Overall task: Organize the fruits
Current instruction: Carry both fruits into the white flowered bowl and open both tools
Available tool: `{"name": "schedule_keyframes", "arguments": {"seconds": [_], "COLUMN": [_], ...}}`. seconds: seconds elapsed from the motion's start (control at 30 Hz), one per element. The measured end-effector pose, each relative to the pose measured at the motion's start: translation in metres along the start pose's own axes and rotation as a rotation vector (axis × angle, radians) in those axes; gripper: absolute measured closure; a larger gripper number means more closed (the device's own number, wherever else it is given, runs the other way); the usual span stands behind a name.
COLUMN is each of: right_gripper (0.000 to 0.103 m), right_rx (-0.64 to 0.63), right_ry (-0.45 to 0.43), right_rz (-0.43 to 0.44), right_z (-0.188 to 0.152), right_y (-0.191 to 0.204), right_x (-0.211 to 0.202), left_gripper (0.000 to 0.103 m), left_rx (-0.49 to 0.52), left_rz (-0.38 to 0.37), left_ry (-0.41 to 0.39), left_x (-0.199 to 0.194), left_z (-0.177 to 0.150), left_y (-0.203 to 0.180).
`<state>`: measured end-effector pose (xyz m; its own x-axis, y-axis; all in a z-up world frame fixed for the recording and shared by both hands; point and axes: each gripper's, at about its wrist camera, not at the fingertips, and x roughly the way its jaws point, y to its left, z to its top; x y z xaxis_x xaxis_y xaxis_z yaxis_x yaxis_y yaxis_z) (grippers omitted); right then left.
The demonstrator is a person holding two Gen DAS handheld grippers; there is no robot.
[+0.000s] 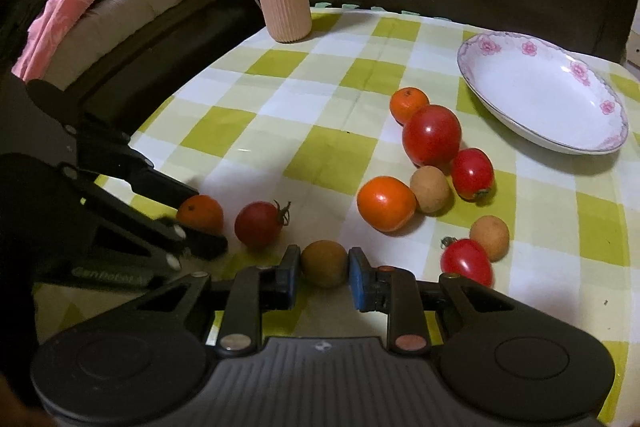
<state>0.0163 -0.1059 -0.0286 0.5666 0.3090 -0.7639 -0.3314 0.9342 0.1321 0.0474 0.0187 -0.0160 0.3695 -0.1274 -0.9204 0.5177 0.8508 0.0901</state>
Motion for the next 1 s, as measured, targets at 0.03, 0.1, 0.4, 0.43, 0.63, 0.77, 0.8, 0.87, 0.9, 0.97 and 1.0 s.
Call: {"name": "schedule_keyframes", "arguments": {"seconds": [0.03, 0.1, 0.4, 0.43, 0.63, 0.77, 0.8, 0.87, 0.9, 0.97, 1.0], "right_gripper": [0.078, 0.078, 0.078, 0.078, 0.078, 0.078, 0.078, 0.078, 0.078, 0.078, 0.078], "right_rx": [0.0, 0.0, 0.04, 0.044, 0.076, 0.107, 0.121, 0.146, 0.154, 0.15, 0.149], "right_ry": [0.002, 0.002, -0.03, -0.032, -0.063, -0.084, -0.083, -0.077, -0.075, -0.079, -0.084], "right_rz": [-0.005, -0.013, -0.04, -0.047, -0.093, -0.123, -0.126, -0.126, -0.13, -0.14, -0.148], "right_z": [-0.001, -0.004, -0.003, -0.003, 0.0, 0.004, 0.006, 0.01, 0.014, 0.019, 0.023], "right_y": [0.0, 0.001, -0.008, -0.01, -0.022, -0.036, -0.04, -0.048, -0.053, -0.059, -0.064], "right_x": [-0.002, -0.006, -0.035, -0.038, -0.063, -0.072, -0.071, -0.067, -0.065, -0.063, -0.062], "left_gripper": [0.063, 0.064, 0.064, 0.064, 0.064, 0.064, 0.064, 0.064, 0.064, 0.064, 0.064], "left_rx": [0.001, -0.008, -0.103, -0.111, -0.112, -0.09, -0.089, -0.1, -0.106, -0.111, -0.11], "left_rz": [0.005, 0.013, 0.004, -0.004, -0.031, -0.059, -0.064, -0.079, -0.087, -0.096, -0.098], "left_ry": [-0.001, -0.004, -0.073, -0.076, -0.1, -0.138, -0.145, -0.159, -0.163, -0.174, -0.178], "left_x": [-0.001, -0.002, -0.021, -0.023, -0.03, -0.03, -0.029, -0.025, -0.023, -0.019, -0.017], "left_z": [-0.001, -0.001, -0.003, -0.004, 0.009, 0.032, 0.038, 0.052, 0.058, 0.072, 0.078], "left_y": [-0.001, -0.002, -0.007, -0.01, -0.029, -0.038, -0.039, -0.04, -0.04, -0.04, -0.041]}}
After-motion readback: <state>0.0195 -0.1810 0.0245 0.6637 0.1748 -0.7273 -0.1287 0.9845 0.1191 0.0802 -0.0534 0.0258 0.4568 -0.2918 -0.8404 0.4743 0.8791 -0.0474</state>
